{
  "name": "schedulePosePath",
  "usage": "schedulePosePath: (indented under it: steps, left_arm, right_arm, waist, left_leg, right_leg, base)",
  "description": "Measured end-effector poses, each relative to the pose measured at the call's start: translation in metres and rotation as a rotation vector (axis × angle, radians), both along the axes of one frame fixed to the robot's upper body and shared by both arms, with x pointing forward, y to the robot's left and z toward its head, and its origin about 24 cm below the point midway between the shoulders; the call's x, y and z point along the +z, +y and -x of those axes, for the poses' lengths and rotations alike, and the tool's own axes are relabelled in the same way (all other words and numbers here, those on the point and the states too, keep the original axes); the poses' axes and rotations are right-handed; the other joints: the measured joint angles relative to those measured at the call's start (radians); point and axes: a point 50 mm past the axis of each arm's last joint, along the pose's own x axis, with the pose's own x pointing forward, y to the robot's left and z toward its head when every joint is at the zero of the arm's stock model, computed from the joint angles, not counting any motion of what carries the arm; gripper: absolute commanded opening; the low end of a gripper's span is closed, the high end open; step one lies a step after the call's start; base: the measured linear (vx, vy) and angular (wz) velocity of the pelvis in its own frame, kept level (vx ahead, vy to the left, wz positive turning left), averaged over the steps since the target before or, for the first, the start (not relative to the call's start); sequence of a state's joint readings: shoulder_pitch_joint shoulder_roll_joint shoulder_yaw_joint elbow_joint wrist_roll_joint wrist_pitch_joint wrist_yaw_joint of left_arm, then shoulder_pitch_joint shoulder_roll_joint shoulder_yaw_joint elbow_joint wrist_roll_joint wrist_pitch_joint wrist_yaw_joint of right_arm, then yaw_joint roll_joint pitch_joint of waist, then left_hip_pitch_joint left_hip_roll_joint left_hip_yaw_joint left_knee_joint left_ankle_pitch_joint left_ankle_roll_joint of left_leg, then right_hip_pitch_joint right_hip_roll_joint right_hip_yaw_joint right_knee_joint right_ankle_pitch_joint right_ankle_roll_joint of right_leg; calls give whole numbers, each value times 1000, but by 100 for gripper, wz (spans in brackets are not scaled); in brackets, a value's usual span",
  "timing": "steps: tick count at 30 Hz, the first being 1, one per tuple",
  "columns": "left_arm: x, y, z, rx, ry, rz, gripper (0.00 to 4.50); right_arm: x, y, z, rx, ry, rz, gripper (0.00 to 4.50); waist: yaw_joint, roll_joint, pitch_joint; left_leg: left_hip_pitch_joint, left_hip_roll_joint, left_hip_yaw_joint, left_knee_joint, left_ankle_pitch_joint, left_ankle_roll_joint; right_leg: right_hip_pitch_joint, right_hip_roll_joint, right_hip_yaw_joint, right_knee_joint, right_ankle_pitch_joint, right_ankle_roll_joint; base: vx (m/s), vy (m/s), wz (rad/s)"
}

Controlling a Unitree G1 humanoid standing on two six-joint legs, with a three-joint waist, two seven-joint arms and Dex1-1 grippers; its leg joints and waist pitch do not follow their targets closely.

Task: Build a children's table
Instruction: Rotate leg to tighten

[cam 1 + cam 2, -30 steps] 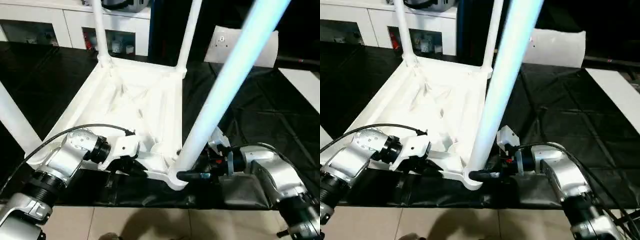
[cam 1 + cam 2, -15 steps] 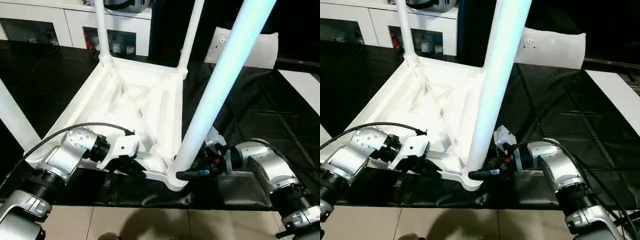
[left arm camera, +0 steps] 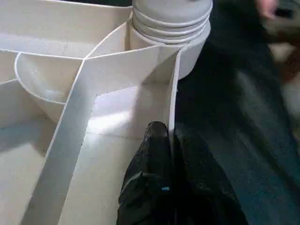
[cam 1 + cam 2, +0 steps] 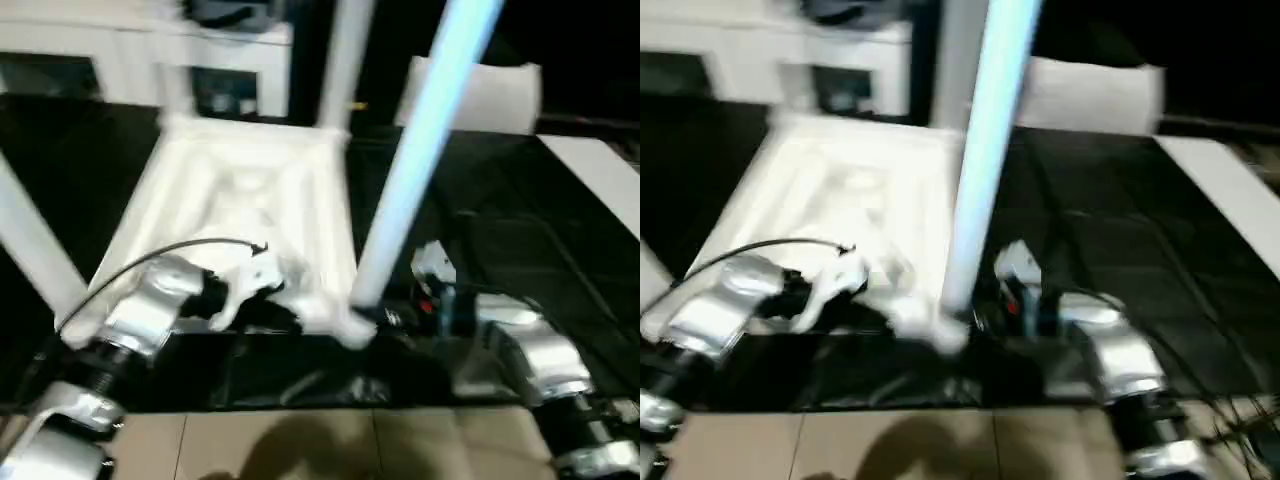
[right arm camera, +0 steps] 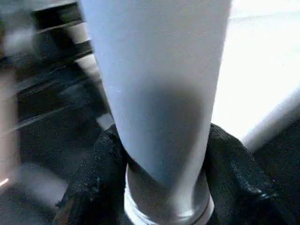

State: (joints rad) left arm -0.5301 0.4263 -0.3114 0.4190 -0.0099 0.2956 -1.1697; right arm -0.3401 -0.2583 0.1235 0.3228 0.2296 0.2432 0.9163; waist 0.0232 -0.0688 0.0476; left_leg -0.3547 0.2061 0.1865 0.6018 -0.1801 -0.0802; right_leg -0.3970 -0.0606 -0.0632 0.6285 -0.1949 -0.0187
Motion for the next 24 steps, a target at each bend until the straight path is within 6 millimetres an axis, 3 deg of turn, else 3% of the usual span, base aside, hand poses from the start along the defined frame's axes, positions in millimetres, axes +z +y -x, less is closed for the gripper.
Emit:
schedulePosePath:
  steps: [6,13,15,16,24]
  left_arm:
    - [-3,-16,-13,240,-26,28,0]
    - [-1,-34,-21,379,-83,39,0]
    - [0,-36,-22,379,-93,37,0]
    - [1,-37,-23,377,-96,36,0]
    - [3,-35,-21,303,-116,28,0]
  right_arm:
    - [1,28,-27,-379,16,5,198]
    - [8,55,-48,-664,48,7,198]
    - [9,55,-49,-689,42,4,198]
    - [10,55,-50,-691,35,1,233]
    - [4,40,-40,-605,6,-48,313]
  waist:
    - [-23,11,1]
    - [-21,13,2]
    - [-16,13,2]
    - [-13,13,2]
    - [11,14,2]
  left_leg:
    - [0,-1,-8,-1,2,-3]
    - [-4,-3,-8,-1,2,-3]
    - [-6,-4,-8,-2,0,-2]
    - [-6,-4,-8,-4,0,-2]
    - [-9,-3,-9,-9,1,-4]
  right_leg:
    - [-3,1,-5,-4,0,0]
    - [-4,1,-1,-5,2,-1]
    - [-5,1,-1,-5,5,-2]
    - [-6,1,-1,-5,7,-5]
    - [-9,2,-3,-5,7,-5]
  base:
    - [0,0,0]
    - [0,0,0]
    - [55,-3,5]
    - [55,-9,5]
    - [0,0,0]
